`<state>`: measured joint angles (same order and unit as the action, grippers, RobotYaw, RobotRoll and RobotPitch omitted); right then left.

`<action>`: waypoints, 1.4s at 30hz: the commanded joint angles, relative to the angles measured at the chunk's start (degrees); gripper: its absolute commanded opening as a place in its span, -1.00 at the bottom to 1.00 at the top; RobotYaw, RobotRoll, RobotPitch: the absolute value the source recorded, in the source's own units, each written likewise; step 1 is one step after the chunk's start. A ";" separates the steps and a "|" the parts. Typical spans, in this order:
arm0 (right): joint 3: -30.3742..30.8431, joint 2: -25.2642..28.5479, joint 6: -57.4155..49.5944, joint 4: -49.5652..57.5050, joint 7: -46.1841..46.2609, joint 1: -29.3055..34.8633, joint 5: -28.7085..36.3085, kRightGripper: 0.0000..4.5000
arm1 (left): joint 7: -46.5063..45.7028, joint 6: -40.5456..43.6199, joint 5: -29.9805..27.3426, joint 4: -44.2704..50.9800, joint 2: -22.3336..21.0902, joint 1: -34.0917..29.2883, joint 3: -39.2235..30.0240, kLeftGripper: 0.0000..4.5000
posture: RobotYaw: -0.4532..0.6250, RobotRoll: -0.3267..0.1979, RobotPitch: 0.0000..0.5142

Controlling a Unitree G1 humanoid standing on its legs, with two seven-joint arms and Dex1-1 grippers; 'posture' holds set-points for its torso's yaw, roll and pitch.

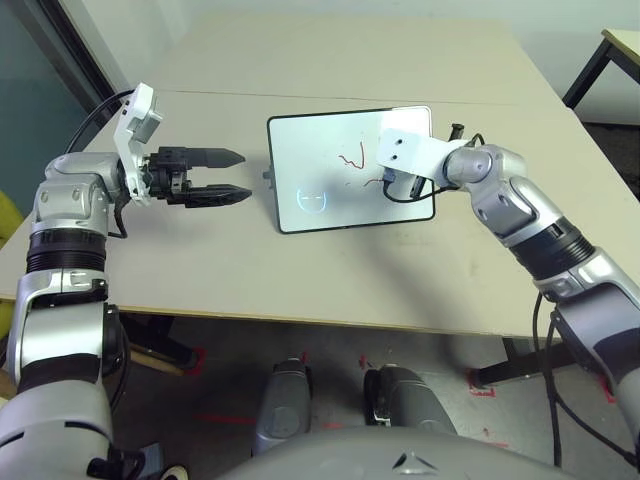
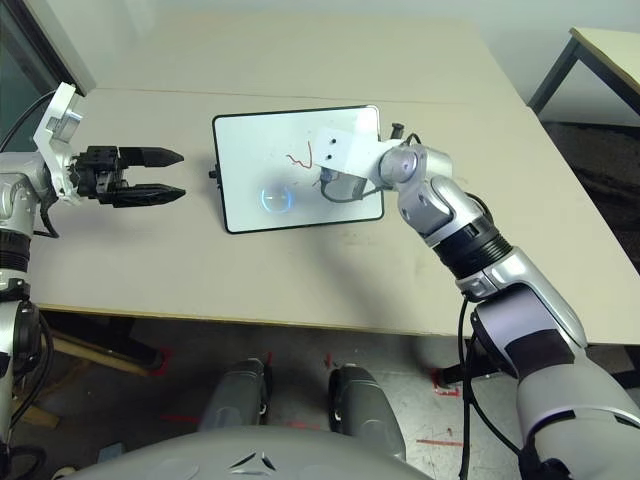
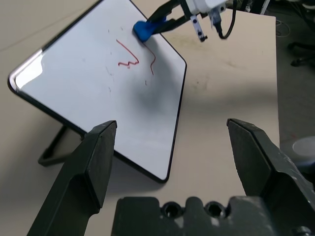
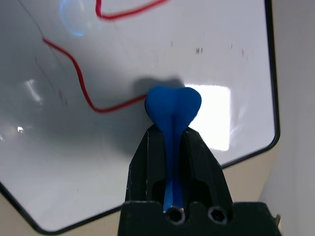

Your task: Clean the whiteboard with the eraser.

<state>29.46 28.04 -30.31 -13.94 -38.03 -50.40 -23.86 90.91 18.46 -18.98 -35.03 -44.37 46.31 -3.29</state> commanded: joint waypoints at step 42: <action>0.36 -2.91 -0.68 4.69 -4.06 5.06 -7.47 -0.91 | -0.65 -0.15 -0.44 0.27 0.14 -0.70 -0.27 1.00 | 0.36 0.25 -0.83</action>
<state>28.82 25.59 -30.93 -8.68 -41.93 -44.59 -30.64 90.02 18.05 -18.99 -34.96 -43.53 46.30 -3.38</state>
